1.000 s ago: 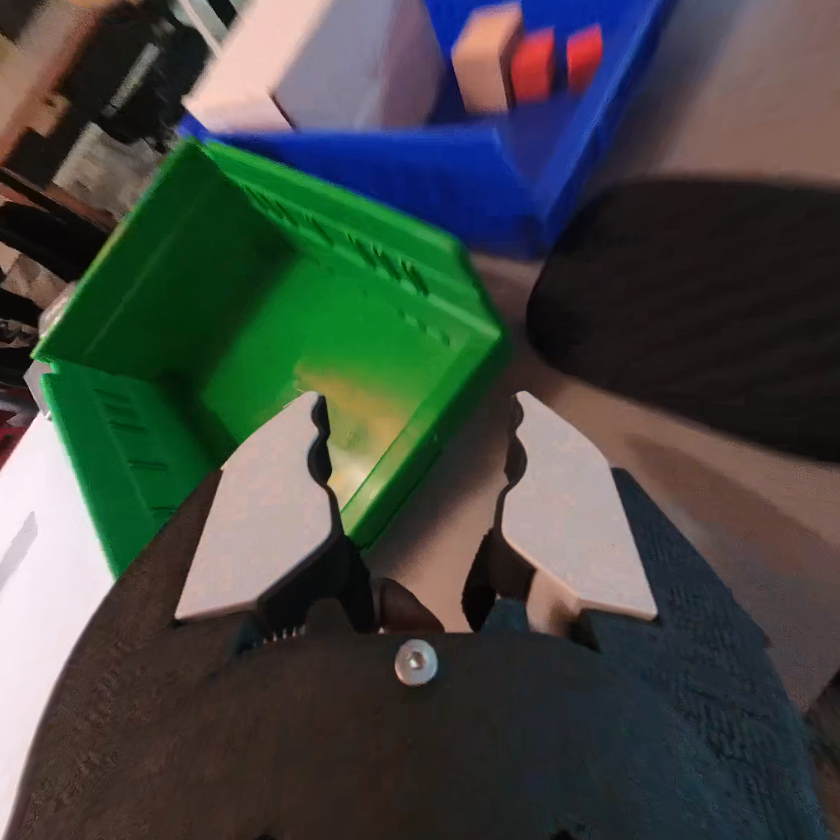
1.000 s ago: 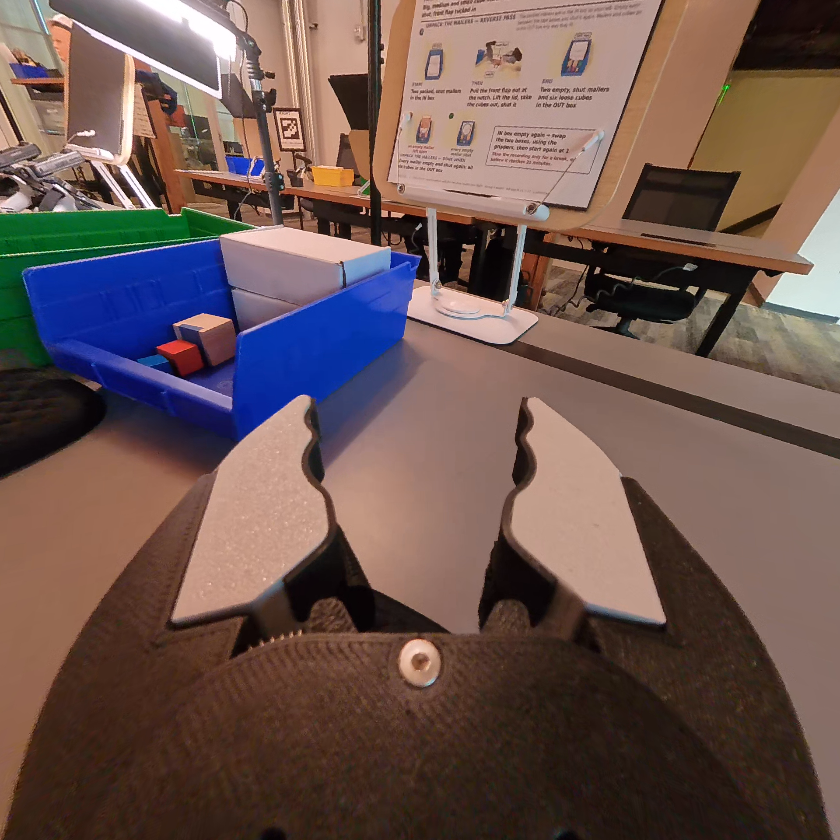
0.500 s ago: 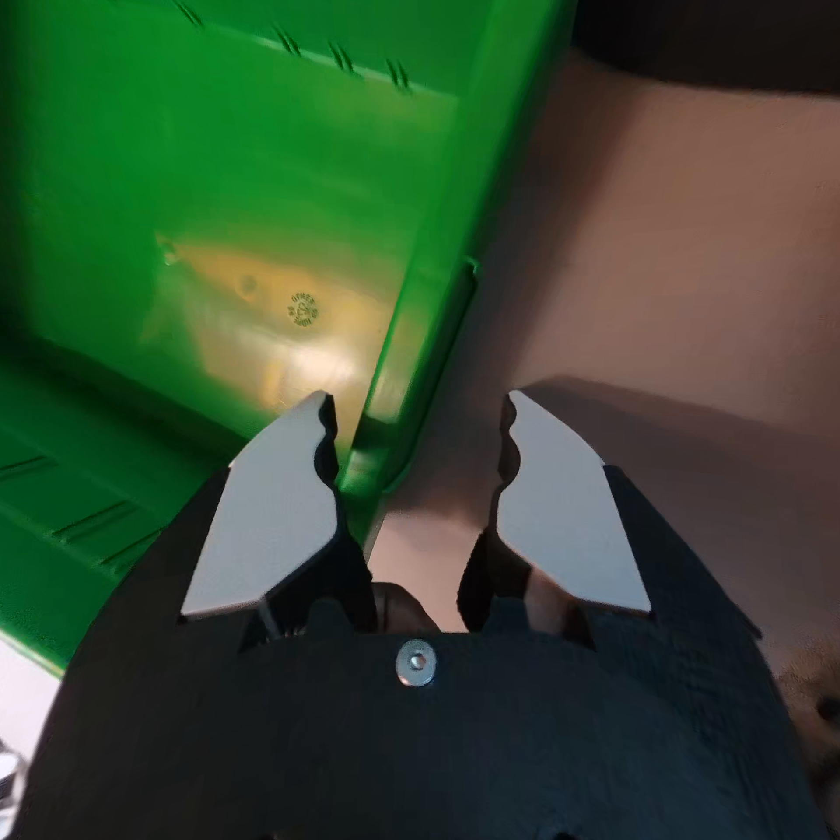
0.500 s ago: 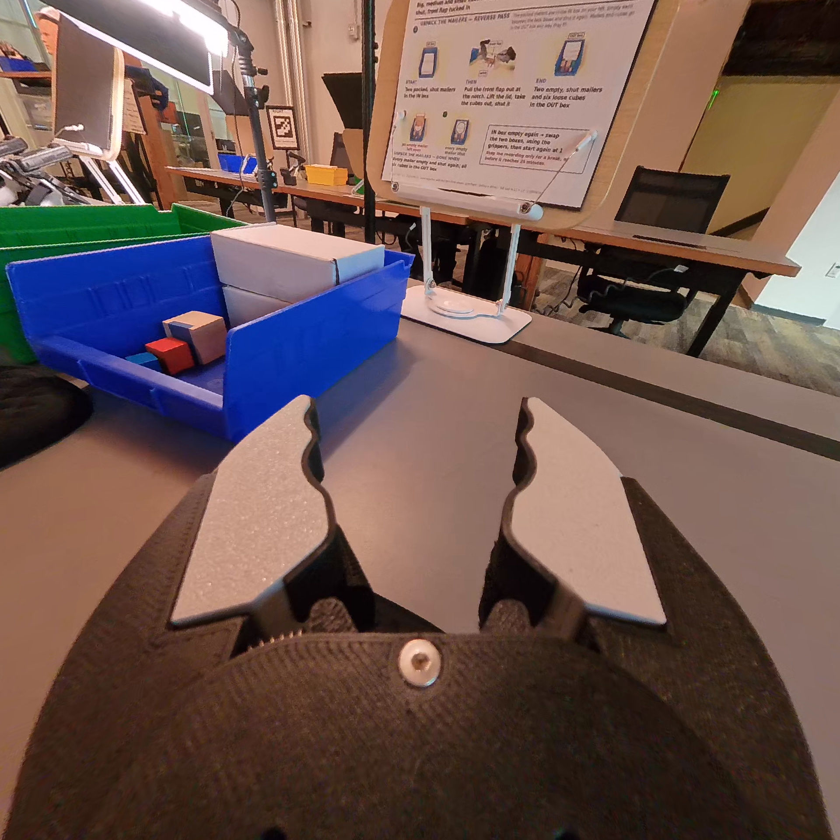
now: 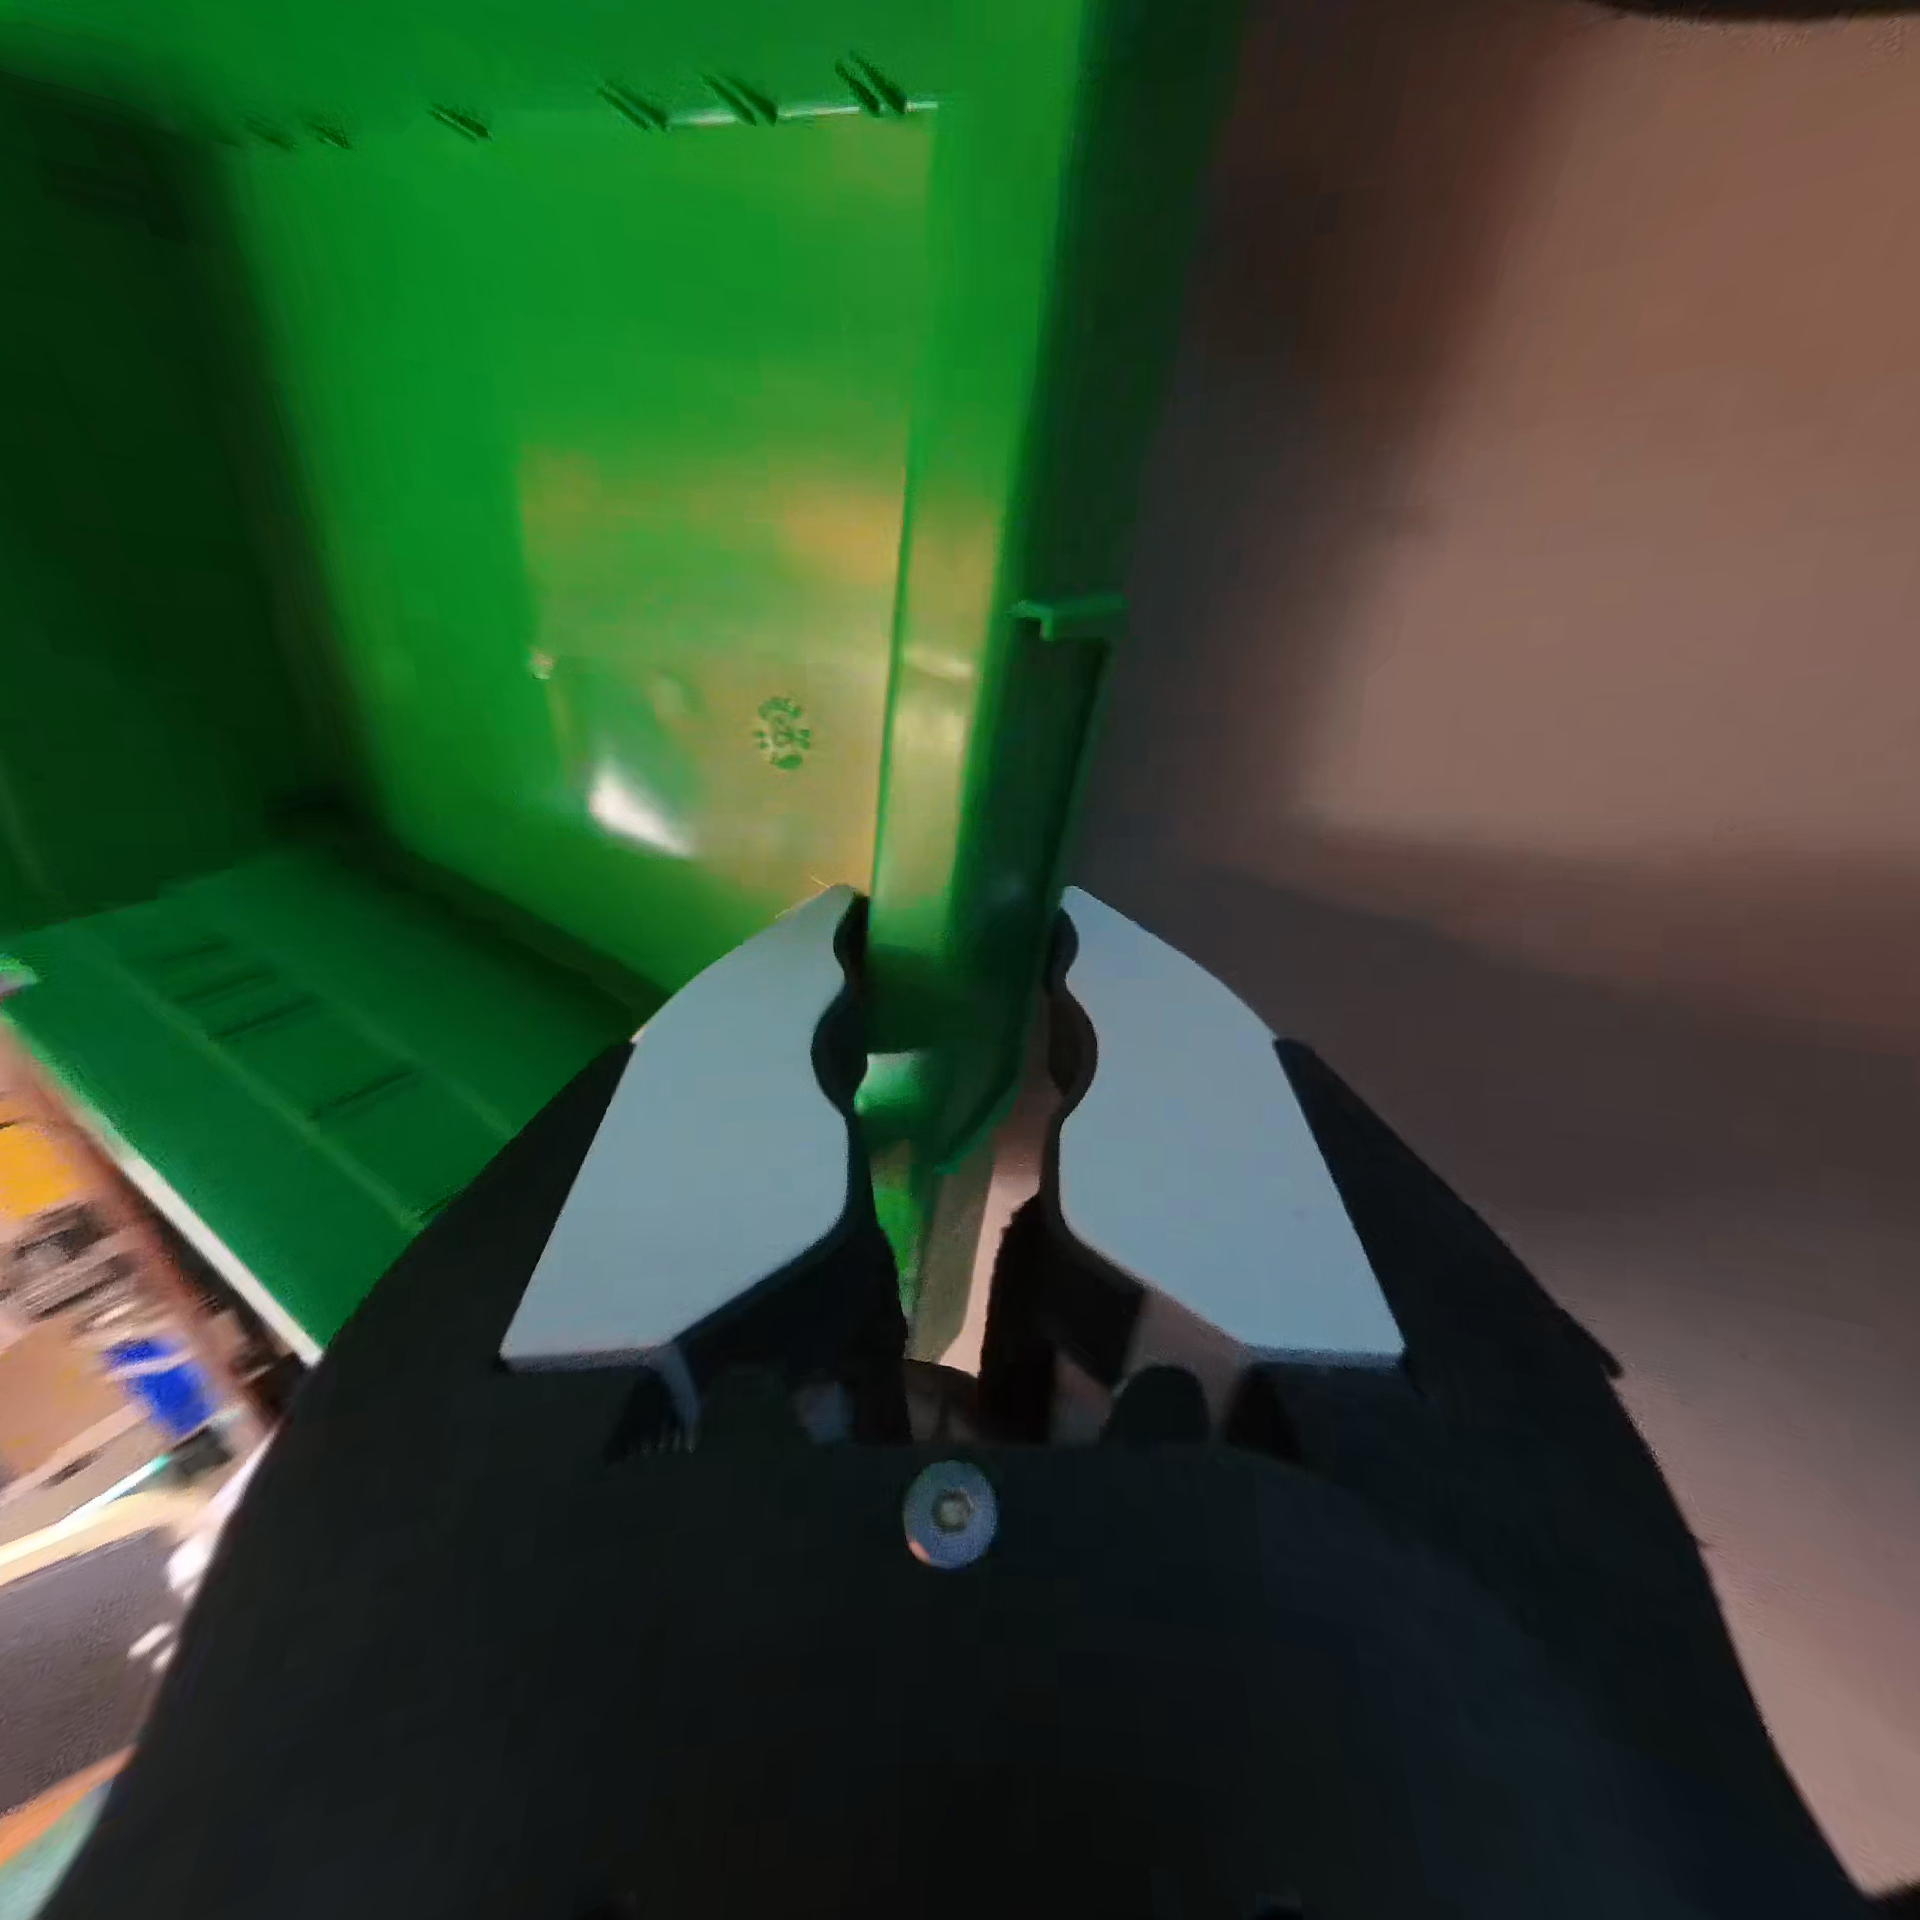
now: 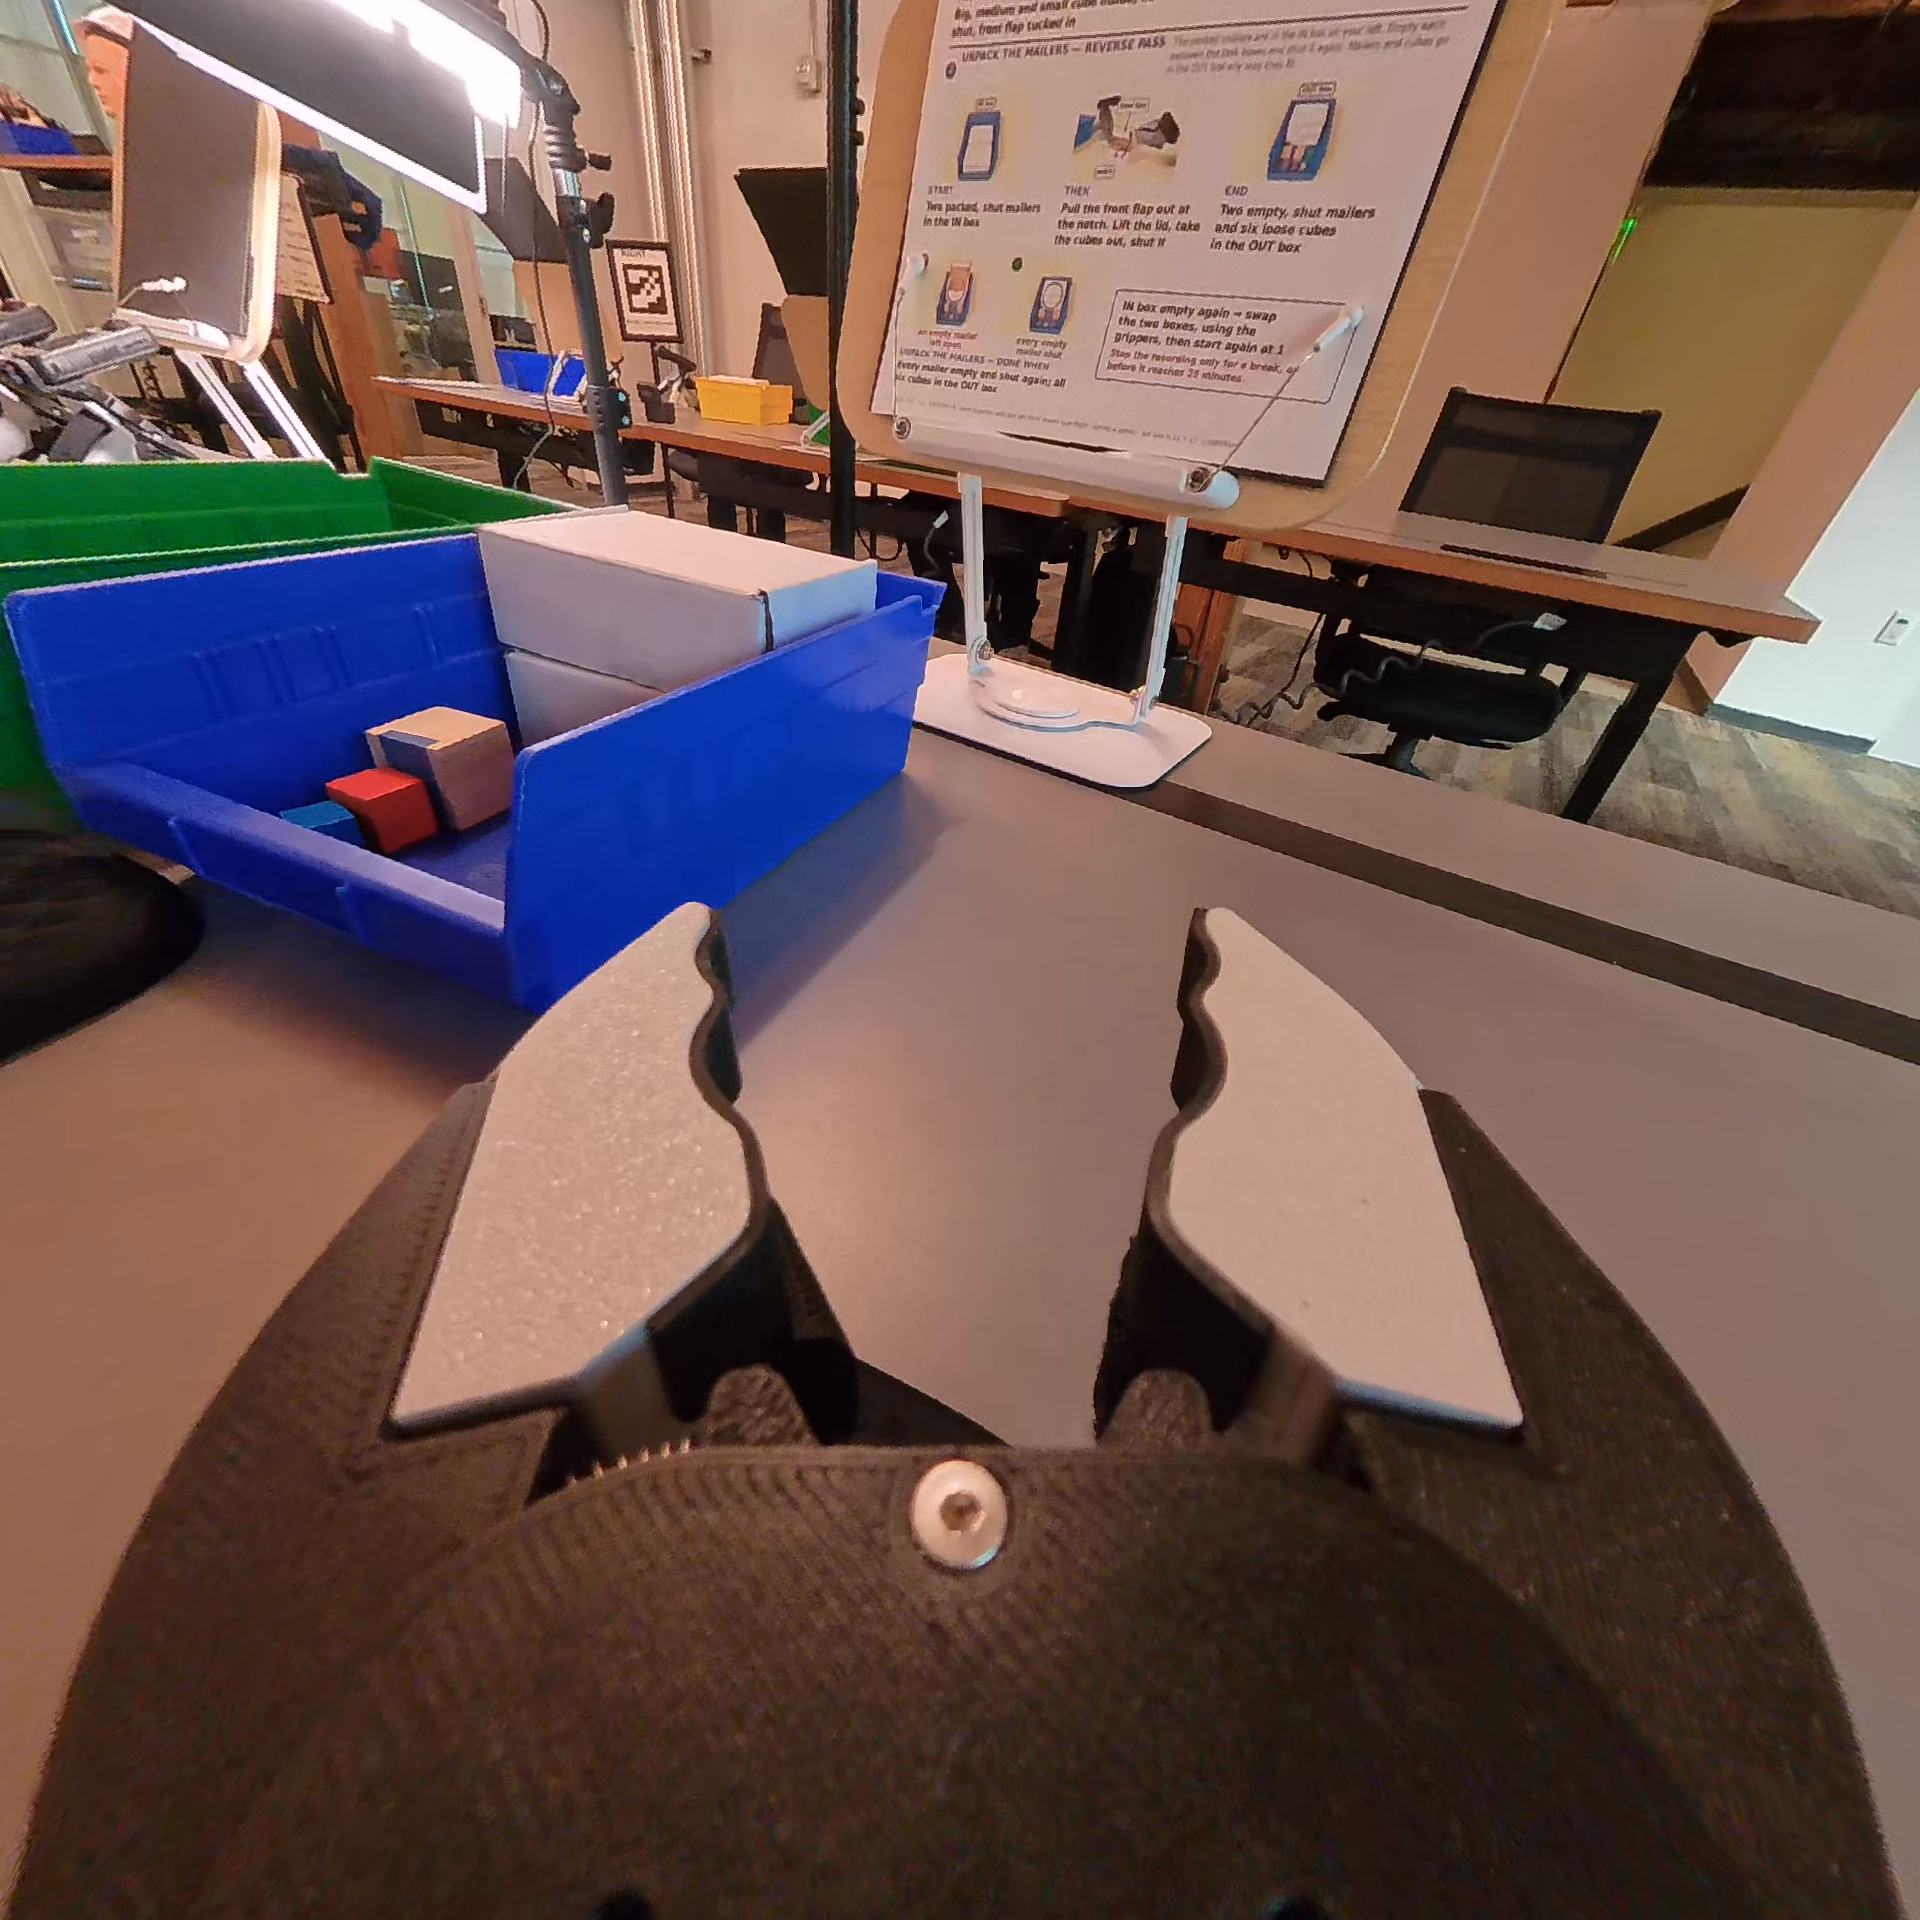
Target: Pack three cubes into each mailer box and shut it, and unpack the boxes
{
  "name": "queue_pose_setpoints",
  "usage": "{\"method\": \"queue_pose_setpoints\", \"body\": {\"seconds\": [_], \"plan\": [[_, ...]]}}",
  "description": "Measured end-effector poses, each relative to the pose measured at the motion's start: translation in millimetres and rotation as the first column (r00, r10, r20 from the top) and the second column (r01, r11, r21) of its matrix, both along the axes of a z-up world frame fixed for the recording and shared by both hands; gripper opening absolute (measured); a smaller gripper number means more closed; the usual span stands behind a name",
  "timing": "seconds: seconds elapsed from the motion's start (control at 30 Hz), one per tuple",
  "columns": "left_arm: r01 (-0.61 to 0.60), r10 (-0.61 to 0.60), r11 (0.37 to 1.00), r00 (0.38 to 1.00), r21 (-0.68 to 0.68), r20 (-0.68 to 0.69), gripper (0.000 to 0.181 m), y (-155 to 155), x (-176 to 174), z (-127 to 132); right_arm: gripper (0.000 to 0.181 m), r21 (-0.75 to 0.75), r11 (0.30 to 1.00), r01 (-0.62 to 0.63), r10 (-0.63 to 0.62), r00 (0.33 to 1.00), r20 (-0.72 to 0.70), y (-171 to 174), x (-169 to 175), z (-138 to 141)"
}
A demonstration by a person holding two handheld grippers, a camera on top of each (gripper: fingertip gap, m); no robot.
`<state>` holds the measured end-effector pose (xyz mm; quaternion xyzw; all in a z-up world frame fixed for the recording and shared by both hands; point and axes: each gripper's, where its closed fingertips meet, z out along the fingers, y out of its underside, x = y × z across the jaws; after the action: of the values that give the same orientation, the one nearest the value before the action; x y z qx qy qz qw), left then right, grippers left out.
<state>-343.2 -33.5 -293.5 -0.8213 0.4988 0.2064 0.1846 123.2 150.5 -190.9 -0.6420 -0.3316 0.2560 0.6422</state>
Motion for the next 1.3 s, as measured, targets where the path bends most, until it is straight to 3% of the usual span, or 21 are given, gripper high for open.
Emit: {"method": "queue_pose_setpoints", "body": {"seconds": [0.03, 0.17, 0.3, 0.43, 0.6, 0.77, 1.0, 1.3], "plan": [[0.002, 0.0, 0.999, 0.999, 0.05, -0.045, 0.031, 2.6, 1.3, 2.3, 0.083, -0.001, 1.0, 0.001, -0.001, 1.0, 0.0, 0.2, 0.0, -0.2], [0.006, 0.029, 0.97, 0.99, 0.244, -0.139, 0.03, 13.6, 12.6, 15.9, 0.083, -0.005, 1.0, 0.005, -0.005, 1.0, -0.002, 1.0, 0.7, -0.9], [-0.004, 0.083, 0.956, 0.963, 0.294, -0.256, 0.032, 14.1, 12.0, 20.0, 0.083, -0.007, 1.0, 0.006, -0.006, 1.0, -0.004, 1.3, 1.0, -0.8], [-0.044, 0.161, 0.925, 0.945, 0.377, -0.285, 0.032, 15.8, 5.3, 36.6, 0.083, -0.006, 1.0, 0.006, -0.006, 1.0, -0.002, 1.3, 0.9, -1.0], [-0.043, 0.227, 0.883, 0.911, 0.467, -0.344, 0.032, 21.0, 2.0, 82.4, 0.082, -0.003, 1.0, 0.007, -0.007, 1.0, 0.002, 1.2, 0.7, -0.9], [-0.001, 0.259, 0.822, 0.892, 0.57, -0.372, 0.031, 36.2, 22.3, 139.1, 0.083, 0.024, 0.999, 0.027, -0.027, 0.999, 0.021, 2.9, 5.3, 1.5], [0.094, 0.164, 0.762, 0.929, 0.641, -0.331, 0.031, 73.2, 92.6, 201.0, 0.087, 0.101, 0.991, 0.088, -0.096, 0.993, 0.075, 9.1, 24.1, 9.8], [0.234, -0.09, 0.712, 0.965, 0.662, -0.245, 0.031, 145.1, 241.0, 213.1, 0.085, 0.129, 0.969, 0.209, -0.205, 0.978, -0.046, 25.0, 68.6, 28.2]]}}
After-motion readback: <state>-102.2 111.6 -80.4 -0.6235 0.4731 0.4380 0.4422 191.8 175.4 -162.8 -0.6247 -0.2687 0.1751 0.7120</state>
